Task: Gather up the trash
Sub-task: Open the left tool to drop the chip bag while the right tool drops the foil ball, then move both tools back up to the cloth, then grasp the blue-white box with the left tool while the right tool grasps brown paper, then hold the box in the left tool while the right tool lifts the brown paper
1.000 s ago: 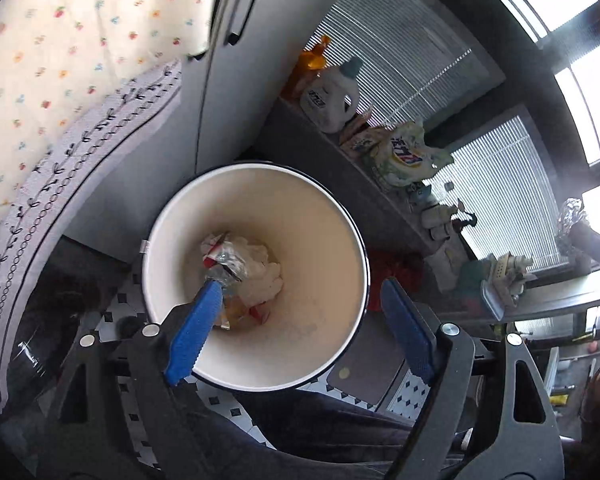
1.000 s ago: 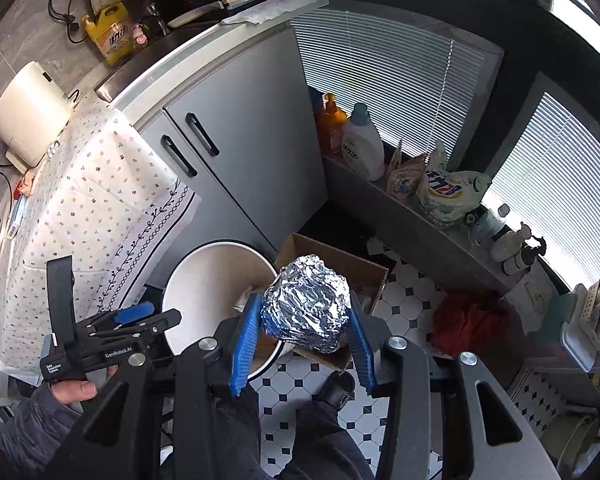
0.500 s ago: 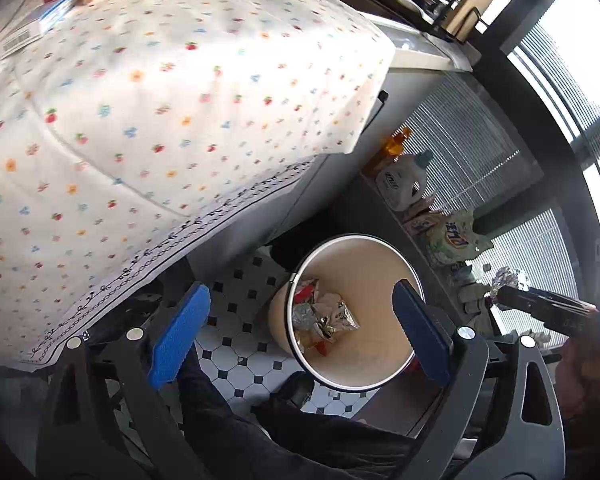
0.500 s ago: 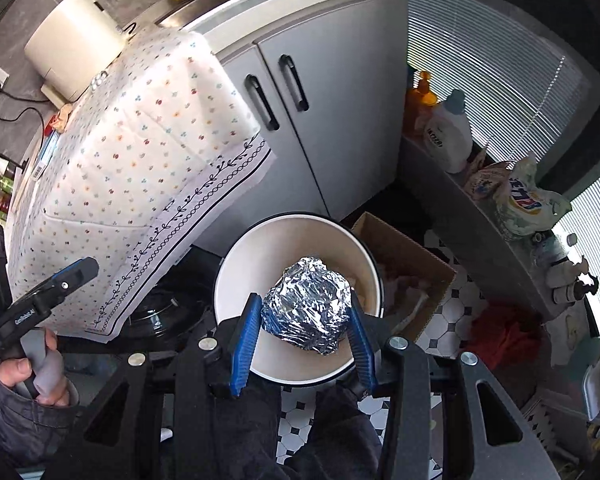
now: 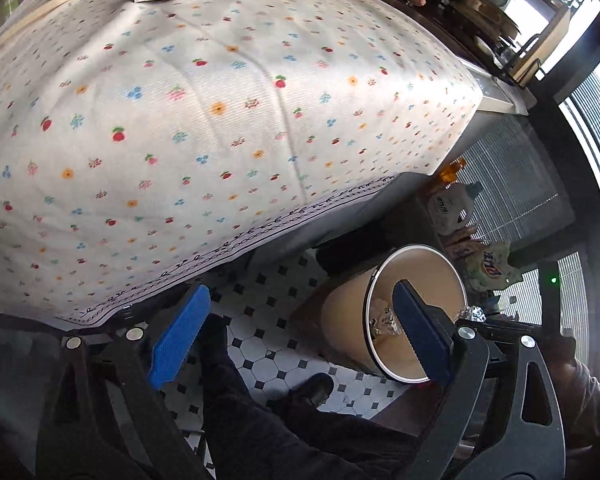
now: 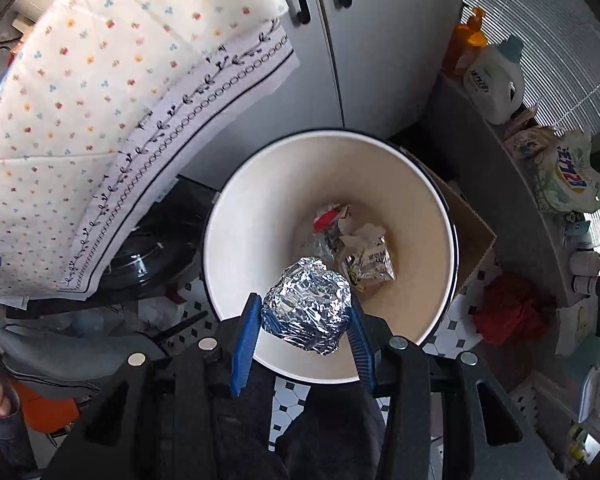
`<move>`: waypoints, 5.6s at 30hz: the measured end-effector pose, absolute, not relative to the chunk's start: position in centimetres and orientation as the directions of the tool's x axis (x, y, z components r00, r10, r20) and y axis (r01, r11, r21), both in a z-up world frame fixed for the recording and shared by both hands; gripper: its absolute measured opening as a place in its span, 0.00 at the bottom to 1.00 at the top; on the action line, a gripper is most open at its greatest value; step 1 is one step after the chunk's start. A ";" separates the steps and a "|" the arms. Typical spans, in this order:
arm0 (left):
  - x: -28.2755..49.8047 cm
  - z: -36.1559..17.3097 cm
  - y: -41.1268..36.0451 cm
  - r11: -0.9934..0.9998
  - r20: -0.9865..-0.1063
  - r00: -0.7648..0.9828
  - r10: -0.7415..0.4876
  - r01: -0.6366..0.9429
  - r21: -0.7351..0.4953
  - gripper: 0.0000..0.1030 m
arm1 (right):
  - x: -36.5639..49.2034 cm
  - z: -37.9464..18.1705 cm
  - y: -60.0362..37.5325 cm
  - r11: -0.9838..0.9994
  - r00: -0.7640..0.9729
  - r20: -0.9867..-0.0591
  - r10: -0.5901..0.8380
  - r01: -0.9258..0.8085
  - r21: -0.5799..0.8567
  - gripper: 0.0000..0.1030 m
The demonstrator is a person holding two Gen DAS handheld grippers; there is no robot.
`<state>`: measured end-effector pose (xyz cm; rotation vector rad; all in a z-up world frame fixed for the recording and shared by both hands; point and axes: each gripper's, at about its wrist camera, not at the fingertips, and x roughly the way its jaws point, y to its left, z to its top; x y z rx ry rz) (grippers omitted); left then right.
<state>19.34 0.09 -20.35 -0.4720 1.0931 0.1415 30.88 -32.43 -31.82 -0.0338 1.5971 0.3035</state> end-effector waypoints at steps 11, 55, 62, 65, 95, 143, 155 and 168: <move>21.7 -17.7 -1.2 0.904 -0.834 0.531 -0.154 -0.266 -0.336 0.89 | 31.7 -26.7 -34.4 0.974 0.062 -0.986 0.152 -0.180 0.139 0.77; 34.1 -12.6 19.7 0.906 -0.766 0.642 0.015 -0.333 -0.262 0.94 | 41.6 -9.0 -9.2 0.936 0.461 -0.832 0.310 -0.304 0.180 0.92; 38.0 -14.3 20.4 0.933 -0.809 0.587 -0.003 -0.290 -0.213 0.93 | 43.1 -9.5 -8.1 0.954 0.469 -0.841 0.272 -0.243 0.173 0.92; 38.8 -15.3 21.1 0.936 -0.835 0.550 -0.004 -0.292 -0.197 0.72 | 43.9 -9.7 -6.7 0.954 0.463 -0.844 0.269 -0.250 0.167 0.92; 19.1 -12.7 32.8 0.723 -0.789 0.572 0.224 -0.641 -0.259 0.67 | 48.8 -14.1 15.2 0.790 0.333 -0.864 0.378 -0.603 0.113 0.10; 25.4 -10.1 20.4 0.860 -0.717 0.695 0.063 -0.402 -0.314 0.68 | 42.9 -7.2 -0.8 0.827 0.507 -0.738 0.444 -0.550 0.120 0.09; 30.2 -8.4 21.1 0.902 -0.654 0.753 -0.066 -0.236 -0.363 0.68 | 42.4 -6.1 4.2 0.797 0.469 -0.744 0.476 -0.587 0.140 0.09; 33.0 -10.2 20.9 0.905 -0.675 0.726 -0.135 -0.186 -0.382 0.68 | 42.4 -4.0 3.1 0.776 0.413 -0.700 0.582 -0.538 0.328 0.09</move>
